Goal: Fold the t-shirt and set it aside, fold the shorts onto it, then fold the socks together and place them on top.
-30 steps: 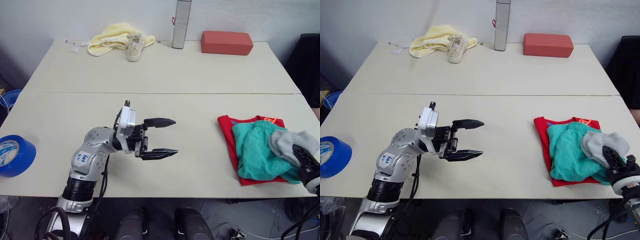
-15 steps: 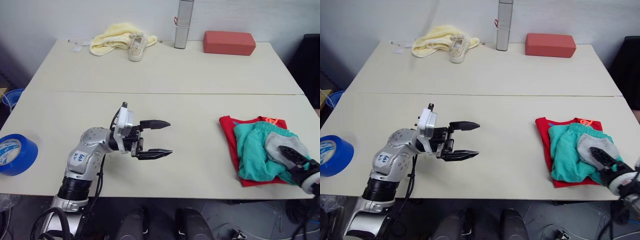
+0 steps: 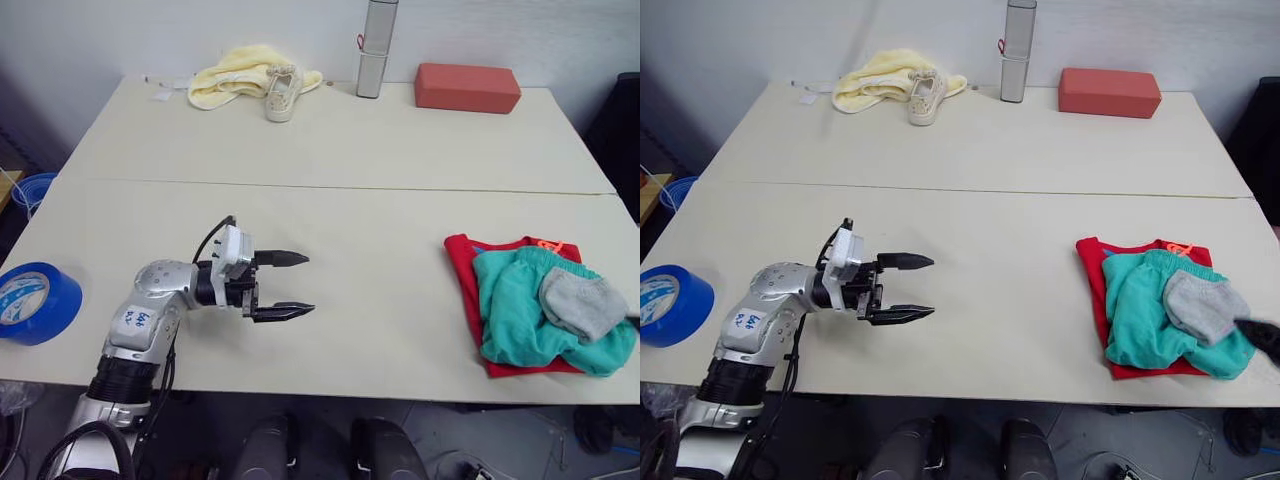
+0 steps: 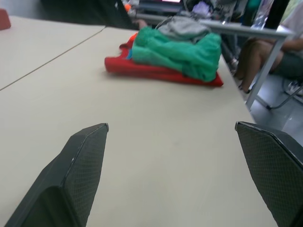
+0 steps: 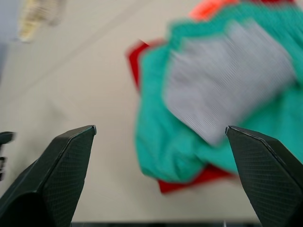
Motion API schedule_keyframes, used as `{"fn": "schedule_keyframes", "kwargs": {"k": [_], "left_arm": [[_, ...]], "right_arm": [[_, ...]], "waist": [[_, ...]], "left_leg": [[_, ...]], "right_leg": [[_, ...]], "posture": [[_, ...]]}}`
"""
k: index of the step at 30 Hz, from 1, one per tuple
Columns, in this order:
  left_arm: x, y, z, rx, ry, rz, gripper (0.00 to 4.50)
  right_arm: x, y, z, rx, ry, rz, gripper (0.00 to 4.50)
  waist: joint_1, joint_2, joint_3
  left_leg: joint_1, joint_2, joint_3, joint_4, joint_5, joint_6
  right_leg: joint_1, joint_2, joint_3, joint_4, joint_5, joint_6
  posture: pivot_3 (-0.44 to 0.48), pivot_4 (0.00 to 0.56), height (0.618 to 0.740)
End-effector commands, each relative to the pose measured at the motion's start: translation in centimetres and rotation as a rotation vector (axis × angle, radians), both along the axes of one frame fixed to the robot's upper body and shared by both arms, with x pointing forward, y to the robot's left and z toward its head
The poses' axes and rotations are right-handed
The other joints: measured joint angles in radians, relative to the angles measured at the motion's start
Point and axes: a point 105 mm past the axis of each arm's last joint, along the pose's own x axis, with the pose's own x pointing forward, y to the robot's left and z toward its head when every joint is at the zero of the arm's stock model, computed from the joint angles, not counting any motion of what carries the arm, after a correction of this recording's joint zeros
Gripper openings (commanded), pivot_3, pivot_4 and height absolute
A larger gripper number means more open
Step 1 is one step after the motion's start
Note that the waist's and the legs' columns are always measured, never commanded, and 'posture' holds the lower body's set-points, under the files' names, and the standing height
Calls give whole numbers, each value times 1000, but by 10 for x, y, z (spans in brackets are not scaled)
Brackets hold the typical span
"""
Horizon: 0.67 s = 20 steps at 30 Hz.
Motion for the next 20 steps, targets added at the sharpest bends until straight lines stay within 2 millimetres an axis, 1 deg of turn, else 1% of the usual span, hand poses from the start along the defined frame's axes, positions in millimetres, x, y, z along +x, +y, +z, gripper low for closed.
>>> {"fn": "schedule_keyframes", "kwargs": {"k": [1,2,3,4,5,6,7,10,11,14,16,18,20], "left_arm": [[5,23,3,43,-80,137,4500],[3,31,1,57,-87,174,4500],[1,36,0,67,-91,197,4500],[-1,42,-2,71,-90,233,4500],[-2,47,-3,72,-89,256,4500],[-3,51,-4,77,-90,280,4500],[-6,59,-7,100,-96,306,4500],[-19,78,-15,169,-98,376,4500],[-22,82,-17,183,-100,387,4500],[-30,90,-21,208,-113,430,4500],[-35,94,-23,216,-119,454,4500],[-39,95,-24,220,-135,478,4500],[-42,96,-25,231,-127,487,4500]], "right_arm": [[24,21,13,-314,-187,161,4474],[34,34,10,-406,-253,250,4474],[40,43,7,-466,-300,316,4474],[46,57,0,-552,-373,420,4474],[49,66,-6,-610,-421,499,4474],[52,73,-14,-638,-446,558,4474],[58,85,-24,-649,-489,624,4474],[74,119,-52,-681,-583,813,4474],[77,125,-58,-694,-608,846,4474],[87,138,-71,-687,-658,874,4474],[89,141,-80,-689,-668,892,4474],[89,142,-91,-728,-670,937,4474],[92,147,-93,-729,-688,934,4474]], "waist": [[1,0,0],[-1,-1,0],[-5,-2,0],[-8,-2,0],[-10,-2,0],[-10,-2,0],[-6,-3,0],[-14,-6,2],[-16,-6,2],[-12,-6,2],[-8,-6,2],[-9,-6,2],[-10,-6,2]], "left_leg": [[0,0,0,-1,0,0],[0,0,0,-1,0,-1],[0,0,0,-2,0,-1],[0,0,0,-1,0,-2],[0,0,1,-1,0,-2],[-1,0,1,-1,1,-3],[-1,0,1,-1,3,-7],[0,-1,1,-1,5,-9],[0,-1,1,-1,5,-9],[1,-1,2,0,5,-10],[1,-1,1,0,6,-10],[1,-1,0,0,5,-10],[1,-1,0,0,5,-10]], "right_leg": [[-1,0,0,0,0,0],[-1,0,0,0,0,0],[-1,1,0,0,0,0],[-1,1,0,0,0,0],[-2,1,0,0,0,0],[-2,1,0,0,0,1],[-2,0,-1,0,0,1],[-2,0,-2,1,0,1],[-2,-1,-1,2,0,1],[-2,-1,-1,3,0,1],[-2,-2,-1,3,0,1],[-1,-2,-2,3,0,0],[-1,-3,-2,3,0,0]], "posture": [[0,150,740],[0,150,740],[0,150,740],[0,150,740],[0,150,740],[0,150,740],[0,150,740],[0,150,740],[0,150,740],[0,150,740],[0,150,740],[0,150,740],[0,150,740]]}}
